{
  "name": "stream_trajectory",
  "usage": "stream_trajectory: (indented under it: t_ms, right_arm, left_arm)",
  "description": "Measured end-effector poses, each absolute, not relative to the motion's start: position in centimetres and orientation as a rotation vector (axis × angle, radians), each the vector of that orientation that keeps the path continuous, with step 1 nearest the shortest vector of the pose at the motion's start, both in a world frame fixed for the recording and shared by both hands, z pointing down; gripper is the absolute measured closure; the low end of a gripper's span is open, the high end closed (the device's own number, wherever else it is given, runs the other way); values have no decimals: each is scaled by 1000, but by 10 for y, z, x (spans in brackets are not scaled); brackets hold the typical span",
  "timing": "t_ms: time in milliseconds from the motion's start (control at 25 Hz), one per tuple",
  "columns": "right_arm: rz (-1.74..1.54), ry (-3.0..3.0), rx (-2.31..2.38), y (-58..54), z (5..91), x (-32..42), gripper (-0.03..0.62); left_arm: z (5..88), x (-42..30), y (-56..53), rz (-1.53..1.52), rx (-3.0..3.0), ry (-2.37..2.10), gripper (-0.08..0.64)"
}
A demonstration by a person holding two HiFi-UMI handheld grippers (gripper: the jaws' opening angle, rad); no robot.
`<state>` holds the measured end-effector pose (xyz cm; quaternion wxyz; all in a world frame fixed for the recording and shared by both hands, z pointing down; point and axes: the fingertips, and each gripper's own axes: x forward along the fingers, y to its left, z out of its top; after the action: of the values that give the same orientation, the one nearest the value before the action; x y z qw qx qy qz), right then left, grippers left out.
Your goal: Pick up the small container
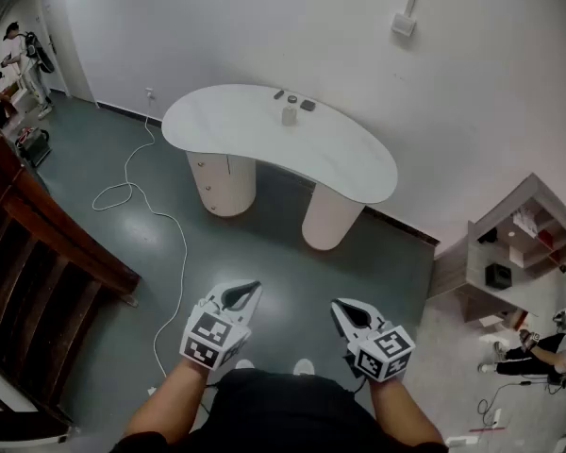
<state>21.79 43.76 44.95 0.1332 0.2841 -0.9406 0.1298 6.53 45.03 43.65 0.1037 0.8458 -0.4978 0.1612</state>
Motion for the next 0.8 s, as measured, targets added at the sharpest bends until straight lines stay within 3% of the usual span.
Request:
stream_trajectory:
  t_ms: [800]
  right_arm:
    - [452,-2768,835,448,450,180,598]
  left_arm:
    - [437,40,459,539,2548,-1420,543]
